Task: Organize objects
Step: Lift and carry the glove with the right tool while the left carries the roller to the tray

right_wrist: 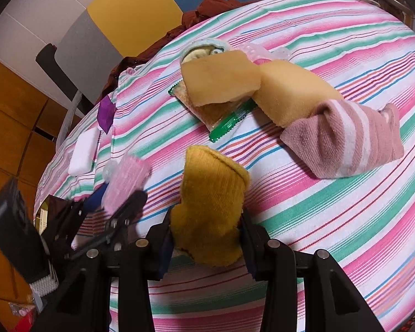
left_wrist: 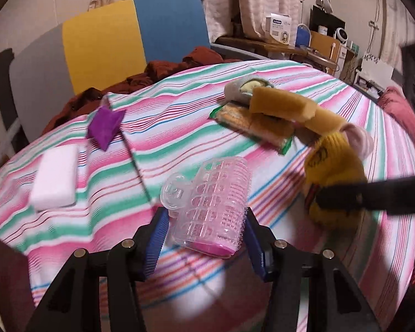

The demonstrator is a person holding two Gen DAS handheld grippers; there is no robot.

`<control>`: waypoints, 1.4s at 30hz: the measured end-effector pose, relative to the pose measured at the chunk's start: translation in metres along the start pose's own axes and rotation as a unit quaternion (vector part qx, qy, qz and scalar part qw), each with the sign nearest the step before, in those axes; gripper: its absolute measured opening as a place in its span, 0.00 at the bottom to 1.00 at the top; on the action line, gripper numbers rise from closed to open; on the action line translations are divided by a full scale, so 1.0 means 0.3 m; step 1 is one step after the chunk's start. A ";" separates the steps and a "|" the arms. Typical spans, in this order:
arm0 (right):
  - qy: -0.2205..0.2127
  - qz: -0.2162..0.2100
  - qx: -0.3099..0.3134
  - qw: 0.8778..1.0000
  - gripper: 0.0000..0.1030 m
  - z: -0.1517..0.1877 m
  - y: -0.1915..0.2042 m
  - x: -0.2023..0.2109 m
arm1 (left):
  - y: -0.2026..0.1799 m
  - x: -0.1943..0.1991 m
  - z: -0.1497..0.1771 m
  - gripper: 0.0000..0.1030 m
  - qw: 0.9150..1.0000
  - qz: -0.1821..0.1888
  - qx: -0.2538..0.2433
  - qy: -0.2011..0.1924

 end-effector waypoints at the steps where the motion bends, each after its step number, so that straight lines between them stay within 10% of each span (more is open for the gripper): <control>1: -0.003 0.001 0.004 1.000 0.41 -0.002 0.003 0.004 | 0.001 0.005 0.006 0.52 1.000 0.003 0.005 0.000; 27: -0.046 0.015 0.107 0.993 0.41 0.018 0.139 0.022 | 0.050 0.465 0.221 0.52 0.993 0.058 0.075 -0.074; 42: -0.089 -0.039 0.231 0.968 0.41 0.159 0.417 0.094 | 0.370 0.672 0.400 0.52 0.984 -0.011 0.158 -0.079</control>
Point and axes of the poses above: each gripper's, at about its wrist camera, not at the fingertips, and x roughly against the way its jaws point, y to its left, z to its underside, the point moved 8 cm from there along -x, roughly the way its jaws point, and after that the axes turned 6 degrees about -x, right-handed, at the moved point
